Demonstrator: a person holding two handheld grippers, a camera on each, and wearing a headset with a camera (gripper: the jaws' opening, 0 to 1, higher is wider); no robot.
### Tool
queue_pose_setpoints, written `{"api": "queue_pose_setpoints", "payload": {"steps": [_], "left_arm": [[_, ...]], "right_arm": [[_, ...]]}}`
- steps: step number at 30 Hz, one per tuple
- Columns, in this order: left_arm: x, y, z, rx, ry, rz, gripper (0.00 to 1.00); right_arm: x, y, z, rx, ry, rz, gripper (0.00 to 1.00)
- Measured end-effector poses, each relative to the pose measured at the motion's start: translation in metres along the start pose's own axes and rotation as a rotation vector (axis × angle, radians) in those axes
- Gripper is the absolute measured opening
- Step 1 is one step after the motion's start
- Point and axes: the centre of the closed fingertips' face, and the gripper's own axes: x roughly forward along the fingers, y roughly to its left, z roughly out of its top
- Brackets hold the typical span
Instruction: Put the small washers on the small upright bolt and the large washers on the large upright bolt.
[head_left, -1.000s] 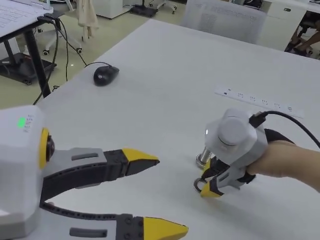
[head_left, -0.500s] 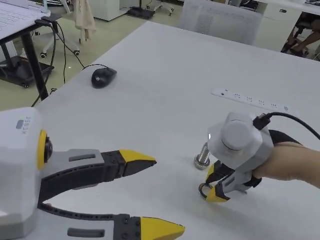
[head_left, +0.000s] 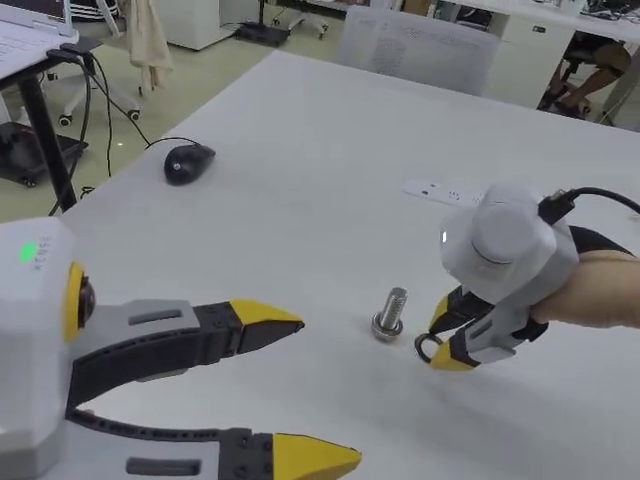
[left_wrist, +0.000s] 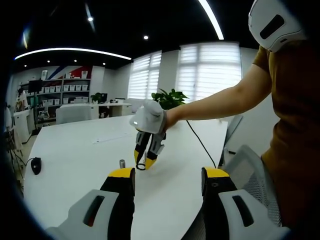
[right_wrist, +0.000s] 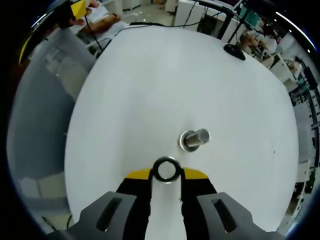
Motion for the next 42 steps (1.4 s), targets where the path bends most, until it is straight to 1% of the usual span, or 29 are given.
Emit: {"api": "queue_pose_setpoints", "payload": {"steps": [6,9,11,13,18,21,23,25,30,35,42], "left_arm": [[0.000,0.003,0.000,0.000,0.003,0.004,0.52],[0.001,0.004,0.002,0.003,0.000,0.005,0.52],[0.001,0.004,0.003,0.003,-0.003,0.004,0.52],[0.001,0.005,0.003,0.001,0.001,0.006,0.52],[0.000,0.008,0.003,0.000,0.001,0.012,0.52],[-0.001,0.009,0.004,-0.005,-0.001,0.013,0.52],[-0.002,0.010,0.004,-0.006,-0.003,0.016,0.52],[-0.002,0.010,0.004,-0.007,-0.003,0.019,0.52],[-0.003,0.012,0.002,-0.014,0.001,0.023,0.52],[-0.004,0.014,0.001,-0.018,-0.001,0.029,0.52],[-0.004,0.017,0.000,-0.024,-0.002,0.038,0.53]], "right_arm": [[-0.009,-0.012,0.005,-0.005,-0.009,-0.026,0.22],[-0.017,-0.021,0.014,-0.001,-0.026,-0.041,0.22],[-0.019,-0.031,0.019,0.008,-0.046,-0.050,0.22],[-0.020,-0.034,0.026,-0.001,-0.050,-0.055,0.22],[-0.019,-0.038,0.036,-0.029,-0.054,-0.055,0.22],[-0.016,-0.038,0.043,-0.041,-0.054,-0.049,0.22],[-0.014,-0.038,0.044,-0.048,-0.048,-0.041,0.22],[-0.010,-0.039,0.043,-0.059,-0.038,-0.039,0.22],[-0.007,-0.042,0.046,-0.065,-0.036,-0.035,0.22],[0.000,-0.040,0.044,-0.059,-0.020,-0.011,0.22],[0.006,-0.039,0.044,-0.075,-0.003,-0.005,0.22]]}}
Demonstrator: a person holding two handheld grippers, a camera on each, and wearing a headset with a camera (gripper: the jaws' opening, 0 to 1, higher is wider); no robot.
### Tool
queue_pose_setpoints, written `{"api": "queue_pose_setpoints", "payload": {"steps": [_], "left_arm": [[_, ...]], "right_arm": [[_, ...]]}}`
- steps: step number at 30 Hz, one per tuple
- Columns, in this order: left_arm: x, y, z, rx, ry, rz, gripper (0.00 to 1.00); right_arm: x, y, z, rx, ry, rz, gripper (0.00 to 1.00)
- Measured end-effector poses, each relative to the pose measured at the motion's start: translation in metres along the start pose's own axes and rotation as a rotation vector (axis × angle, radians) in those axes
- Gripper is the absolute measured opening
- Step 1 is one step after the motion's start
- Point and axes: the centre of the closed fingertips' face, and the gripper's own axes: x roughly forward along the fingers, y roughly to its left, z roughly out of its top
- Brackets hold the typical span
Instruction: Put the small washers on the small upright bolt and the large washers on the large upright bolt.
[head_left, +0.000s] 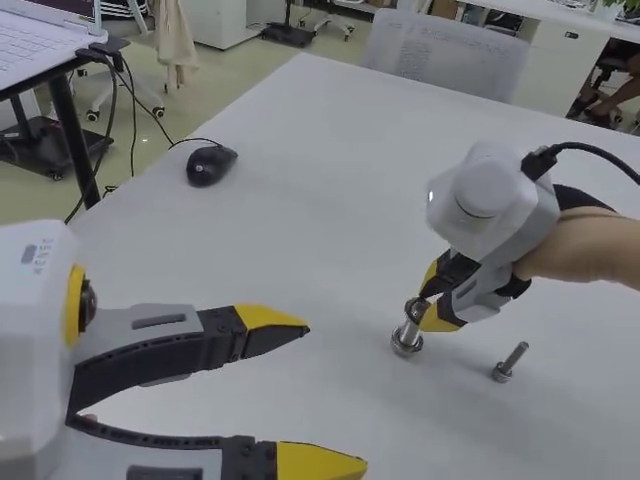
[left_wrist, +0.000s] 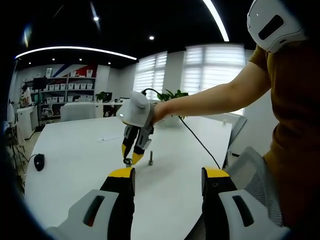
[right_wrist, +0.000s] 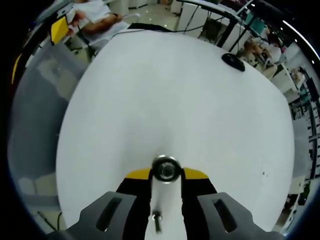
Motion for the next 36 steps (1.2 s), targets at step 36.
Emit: {"api": "queue_pose_setpoints", "payload": {"steps": [36], "left_arm": [[0.002,0.003,-0.008,-0.013,0.021,0.003,0.53]], "right_arm": [[0.039,0.003,-0.016,-0.027,0.005,0.023,0.24]]}}
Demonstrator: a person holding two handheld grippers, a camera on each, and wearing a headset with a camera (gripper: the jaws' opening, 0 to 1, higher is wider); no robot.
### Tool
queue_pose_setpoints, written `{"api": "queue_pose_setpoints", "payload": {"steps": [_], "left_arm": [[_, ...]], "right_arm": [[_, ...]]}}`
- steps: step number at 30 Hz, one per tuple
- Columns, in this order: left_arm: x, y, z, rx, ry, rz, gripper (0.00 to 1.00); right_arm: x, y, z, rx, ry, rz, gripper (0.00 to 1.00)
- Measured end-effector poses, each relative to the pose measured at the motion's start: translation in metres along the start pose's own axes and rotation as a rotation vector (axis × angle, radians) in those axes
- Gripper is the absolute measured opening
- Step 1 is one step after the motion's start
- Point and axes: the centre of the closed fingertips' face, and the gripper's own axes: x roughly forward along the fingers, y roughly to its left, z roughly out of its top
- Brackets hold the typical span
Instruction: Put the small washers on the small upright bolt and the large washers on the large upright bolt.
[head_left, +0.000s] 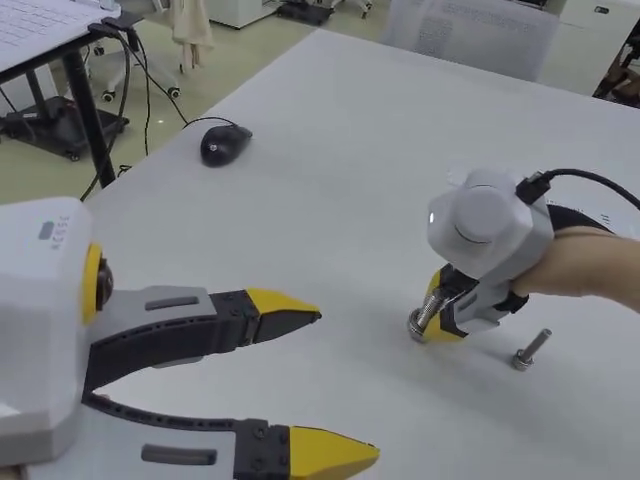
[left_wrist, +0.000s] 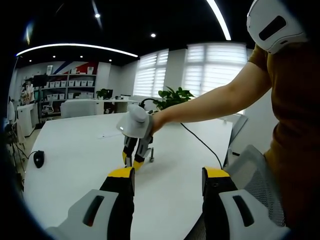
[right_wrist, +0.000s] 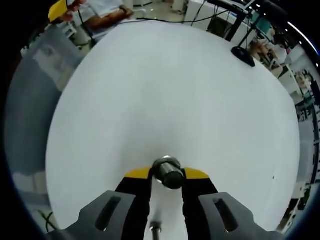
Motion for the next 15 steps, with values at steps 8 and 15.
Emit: {"api": "queue_pose_setpoints", "payload": {"steps": [8,15], "left_arm": [[0.000,-0.002,-0.001,0.003,0.003,-0.006,0.53],[0.002,-0.004,0.000,0.008,0.003,-0.024,0.54]], "right_arm": [[-0.018,0.001,-0.003,0.020,-0.049,-0.034,0.25],[-0.041,0.010,-0.002,0.080,-0.124,-0.086,0.25]]}}
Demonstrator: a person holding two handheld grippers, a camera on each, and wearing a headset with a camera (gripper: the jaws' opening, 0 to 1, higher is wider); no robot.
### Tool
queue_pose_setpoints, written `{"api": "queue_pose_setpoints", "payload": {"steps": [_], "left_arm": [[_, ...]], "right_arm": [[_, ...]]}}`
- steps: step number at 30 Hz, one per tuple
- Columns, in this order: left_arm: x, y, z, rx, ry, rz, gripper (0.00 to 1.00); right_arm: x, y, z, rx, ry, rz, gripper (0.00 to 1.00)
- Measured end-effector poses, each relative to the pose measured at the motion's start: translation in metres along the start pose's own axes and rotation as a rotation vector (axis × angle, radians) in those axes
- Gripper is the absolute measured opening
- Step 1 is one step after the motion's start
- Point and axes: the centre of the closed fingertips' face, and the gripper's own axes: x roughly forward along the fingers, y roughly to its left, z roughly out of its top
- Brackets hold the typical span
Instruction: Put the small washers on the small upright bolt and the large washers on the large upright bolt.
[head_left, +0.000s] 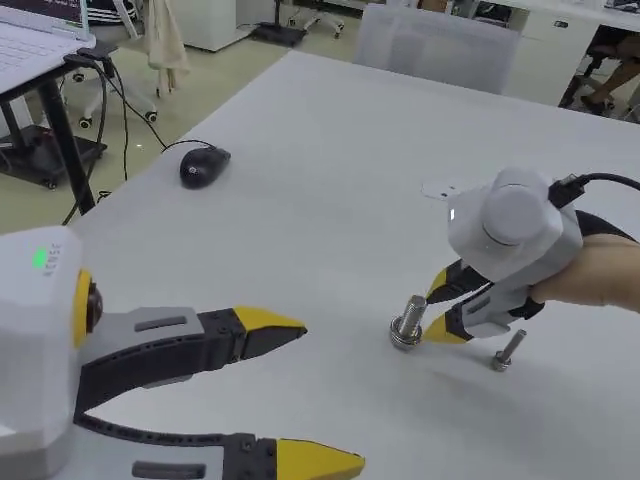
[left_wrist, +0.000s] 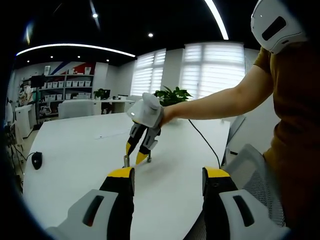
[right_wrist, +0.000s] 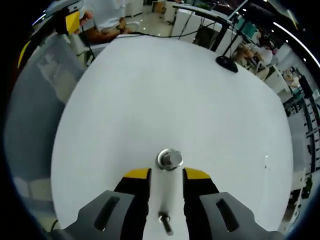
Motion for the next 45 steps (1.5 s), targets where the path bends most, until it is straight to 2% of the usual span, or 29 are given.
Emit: {"api": "queue_pose_setpoints", "payload": {"steps": [1,5,9,13,16,18,19,23,31,33,36,38,42,43,45], "left_arm": [[0.000,0.000,0.000,0.001,0.001,0.000,0.54],[-0.001,0.003,0.001,0.000,-0.005,-0.001,0.54],[0.000,0.000,-0.001,0.000,0.006,-0.017,0.54],[0.001,-0.002,-0.005,0.000,0.022,-0.022,0.54],[0.002,-0.003,-0.006,-0.005,0.024,-0.024,0.55],[0.002,-0.004,-0.006,-0.002,0.030,-0.030,0.55],[0.002,-0.005,-0.007,-0.002,0.035,-0.035,0.55],[0.003,-0.005,-0.008,0.001,0.044,-0.040,0.55],[0.007,-0.006,-0.008,-0.004,0.046,-0.049,0.55],[0.008,-0.006,-0.008,-0.001,0.049,-0.051,0.55],[0.009,-0.004,-0.008,-0.002,0.052,-0.049,0.55],[0.010,-0.004,-0.007,-0.002,0.047,-0.050,0.55],[0.010,-0.003,-0.009,-0.006,0.047,-0.051,0.56],[0.010,-0.003,-0.010,-0.026,0.033,-0.055,0.56],[0.009,-0.003,-0.015,-0.024,0.052,-0.056,0.57]], "right_arm": [[-0.004,0.004,0.004,0.025,-0.035,-0.003,0.25],[-0.017,0.011,-0.001,0.035,-0.042,-0.043,0.26],[-0.032,0.021,0.007,0.088,-0.129,-0.079,0.26],[-0.048,0.033,0.007,0.155,-0.208,-0.119,0.26],[-0.056,0.039,0.003,0.181,-0.245,-0.151,0.26],[-0.062,0.043,0.002,0.255,-0.308,-0.184,0.26],[-0.066,0.047,0.003,0.278,-0.346,-0.192,0.26],[-0.080,0.060,-0.002,0.350,-0.438,-0.244,0.27],[-0.086,0.096,-0.030,0.478,-0.493,-0.275,0.32],[-0.088,0.106,-0.033,0.520,-0.524,-0.280,0.32],[-0.091,0.118,-0.037,0.532,-0.544,-0.294,0.33],[-0.096,0.123,-0.034,0.554,-0.612,-0.308,0.34],[-0.105,0.133,-0.040,0.608,-0.678,-0.334,0.36],[-0.108,0.138,-0.042,0.614,-0.690,-0.342,0.38],[-0.114,0.142,-0.044,0.640,-0.715,-0.368,0.41]]}}
